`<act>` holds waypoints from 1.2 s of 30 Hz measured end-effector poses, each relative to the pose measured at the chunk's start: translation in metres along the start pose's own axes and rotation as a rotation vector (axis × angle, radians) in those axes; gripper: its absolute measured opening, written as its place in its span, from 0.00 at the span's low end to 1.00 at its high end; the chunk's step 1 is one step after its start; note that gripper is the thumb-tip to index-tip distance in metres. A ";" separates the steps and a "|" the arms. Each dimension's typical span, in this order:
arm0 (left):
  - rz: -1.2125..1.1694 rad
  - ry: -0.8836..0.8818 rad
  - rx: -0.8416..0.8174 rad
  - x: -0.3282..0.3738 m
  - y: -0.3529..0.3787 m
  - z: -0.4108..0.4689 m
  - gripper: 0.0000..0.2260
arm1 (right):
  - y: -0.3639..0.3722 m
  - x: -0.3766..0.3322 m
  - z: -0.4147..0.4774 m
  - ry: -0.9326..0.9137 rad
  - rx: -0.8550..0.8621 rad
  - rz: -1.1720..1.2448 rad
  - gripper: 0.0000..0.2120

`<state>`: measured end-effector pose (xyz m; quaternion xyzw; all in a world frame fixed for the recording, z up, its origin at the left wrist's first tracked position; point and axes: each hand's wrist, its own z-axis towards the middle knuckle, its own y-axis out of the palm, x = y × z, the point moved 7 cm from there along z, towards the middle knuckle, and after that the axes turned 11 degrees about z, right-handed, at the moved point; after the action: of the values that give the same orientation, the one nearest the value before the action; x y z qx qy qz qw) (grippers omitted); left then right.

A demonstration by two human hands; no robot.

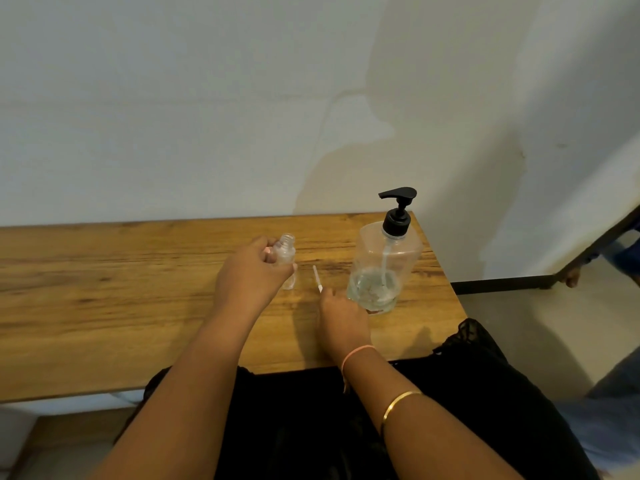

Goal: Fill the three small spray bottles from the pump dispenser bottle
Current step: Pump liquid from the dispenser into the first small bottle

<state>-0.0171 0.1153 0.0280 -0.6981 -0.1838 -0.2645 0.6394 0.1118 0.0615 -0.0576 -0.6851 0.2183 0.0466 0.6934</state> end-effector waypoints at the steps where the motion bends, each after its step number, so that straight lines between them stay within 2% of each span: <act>1: 0.000 0.003 -0.002 0.000 0.001 0.000 0.16 | 0.000 0.000 0.000 0.003 0.004 0.001 0.12; 6: -0.005 0.015 -0.014 0.001 0.005 -0.002 0.17 | -0.001 0.002 0.000 0.031 0.009 0.044 0.12; 16: -0.001 0.021 -0.004 0.007 0.009 -0.005 0.20 | -0.039 -0.012 -0.010 0.034 0.021 0.127 0.20; 20: -0.054 0.048 0.051 0.015 0.007 -0.005 0.18 | -0.084 -0.022 -0.016 -0.067 0.202 0.210 0.14; 25: -0.154 0.103 0.153 0.036 0.001 -0.011 0.17 | -0.159 -0.026 -0.038 -0.384 0.698 0.382 0.05; 27: -0.176 0.141 0.183 0.045 -0.001 -0.015 0.17 | -0.176 -0.019 -0.047 -0.446 0.817 0.385 0.05; 31: -0.194 0.236 0.240 0.060 -0.001 -0.016 0.14 | -0.192 -0.001 -0.049 -0.457 0.942 0.378 0.09; 36: -0.195 0.279 0.286 0.072 0.003 -0.014 0.16 | -0.188 0.010 -0.030 -0.379 0.849 0.382 0.14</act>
<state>0.0400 0.0949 0.0702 -0.5358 -0.1957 -0.3902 0.7227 0.1821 0.0193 0.1150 -0.2697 0.2097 0.2035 0.9175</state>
